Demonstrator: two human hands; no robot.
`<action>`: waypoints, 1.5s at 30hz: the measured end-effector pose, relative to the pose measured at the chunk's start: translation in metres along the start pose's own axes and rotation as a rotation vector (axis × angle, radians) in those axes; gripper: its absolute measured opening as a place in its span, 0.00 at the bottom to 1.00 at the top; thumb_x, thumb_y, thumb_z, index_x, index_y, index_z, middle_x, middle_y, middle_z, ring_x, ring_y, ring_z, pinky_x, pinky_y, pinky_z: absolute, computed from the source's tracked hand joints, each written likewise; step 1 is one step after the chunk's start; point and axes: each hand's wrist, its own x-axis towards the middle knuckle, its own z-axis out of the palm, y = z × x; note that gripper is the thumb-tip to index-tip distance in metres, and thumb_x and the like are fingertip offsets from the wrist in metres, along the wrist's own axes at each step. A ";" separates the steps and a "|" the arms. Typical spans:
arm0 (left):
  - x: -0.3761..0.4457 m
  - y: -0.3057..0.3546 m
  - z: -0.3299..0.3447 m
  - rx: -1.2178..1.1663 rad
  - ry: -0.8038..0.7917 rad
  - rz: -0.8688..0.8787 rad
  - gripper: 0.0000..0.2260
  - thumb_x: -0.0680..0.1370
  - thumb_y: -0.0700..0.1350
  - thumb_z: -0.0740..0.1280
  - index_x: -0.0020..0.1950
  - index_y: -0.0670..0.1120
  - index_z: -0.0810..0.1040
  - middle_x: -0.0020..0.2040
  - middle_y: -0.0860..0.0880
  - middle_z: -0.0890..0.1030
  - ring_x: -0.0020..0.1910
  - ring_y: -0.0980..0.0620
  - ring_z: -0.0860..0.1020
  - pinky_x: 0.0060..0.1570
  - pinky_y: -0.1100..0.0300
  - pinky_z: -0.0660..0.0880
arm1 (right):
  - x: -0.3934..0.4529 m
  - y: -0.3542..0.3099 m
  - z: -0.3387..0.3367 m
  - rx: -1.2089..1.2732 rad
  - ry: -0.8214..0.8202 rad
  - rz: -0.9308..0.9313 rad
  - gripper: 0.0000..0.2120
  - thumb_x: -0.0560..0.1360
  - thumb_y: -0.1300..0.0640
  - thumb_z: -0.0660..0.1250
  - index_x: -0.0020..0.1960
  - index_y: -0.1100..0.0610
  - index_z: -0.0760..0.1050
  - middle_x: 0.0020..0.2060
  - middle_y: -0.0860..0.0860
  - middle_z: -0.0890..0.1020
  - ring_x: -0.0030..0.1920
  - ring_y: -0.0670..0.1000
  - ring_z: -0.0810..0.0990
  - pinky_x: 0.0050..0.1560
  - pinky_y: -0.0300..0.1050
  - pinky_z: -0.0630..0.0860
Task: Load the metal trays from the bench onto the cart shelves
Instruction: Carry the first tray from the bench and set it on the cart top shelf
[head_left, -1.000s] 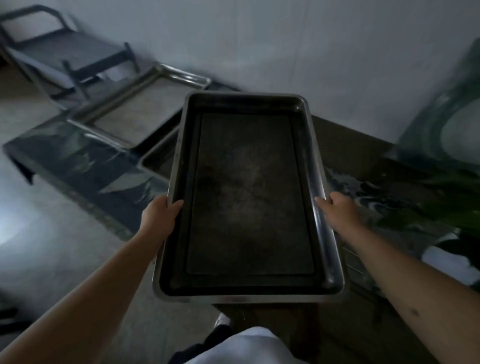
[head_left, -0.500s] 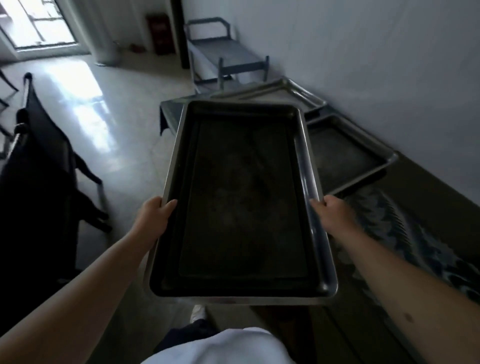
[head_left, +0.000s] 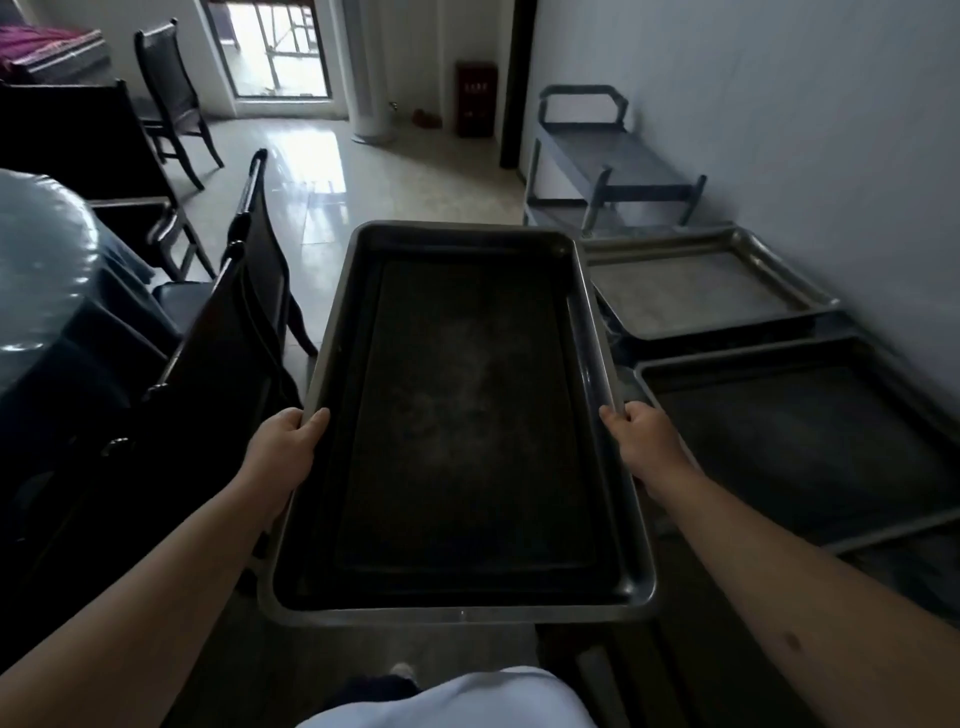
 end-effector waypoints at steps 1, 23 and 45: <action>0.013 -0.001 -0.007 -0.011 0.004 -0.011 0.15 0.81 0.53 0.66 0.46 0.42 0.80 0.43 0.40 0.84 0.43 0.39 0.83 0.47 0.40 0.81 | 0.010 -0.011 0.011 0.002 -0.002 -0.007 0.18 0.77 0.44 0.64 0.35 0.55 0.71 0.29 0.52 0.76 0.30 0.52 0.75 0.31 0.44 0.69; 0.322 0.065 -0.015 -0.085 0.052 -0.097 0.16 0.83 0.51 0.63 0.49 0.40 0.81 0.46 0.37 0.84 0.46 0.38 0.83 0.48 0.40 0.81 | 0.305 -0.141 0.153 0.186 -0.119 0.037 0.19 0.80 0.49 0.61 0.39 0.63 0.71 0.30 0.56 0.73 0.31 0.54 0.72 0.33 0.49 0.71; 0.776 0.172 0.018 0.020 0.024 -0.062 0.16 0.81 0.55 0.64 0.43 0.46 0.83 0.40 0.42 0.85 0.42 0.42 0.84 0.47 0.43 0.82 | 0.683 -0.297 0.265 0.183 0.031 0.081 0.13 0.78 0.56 0.63 0.37 0.61 0.70 0.31 0.57 0.70 0.33 0.54 0.69 0.35 0.48 0.64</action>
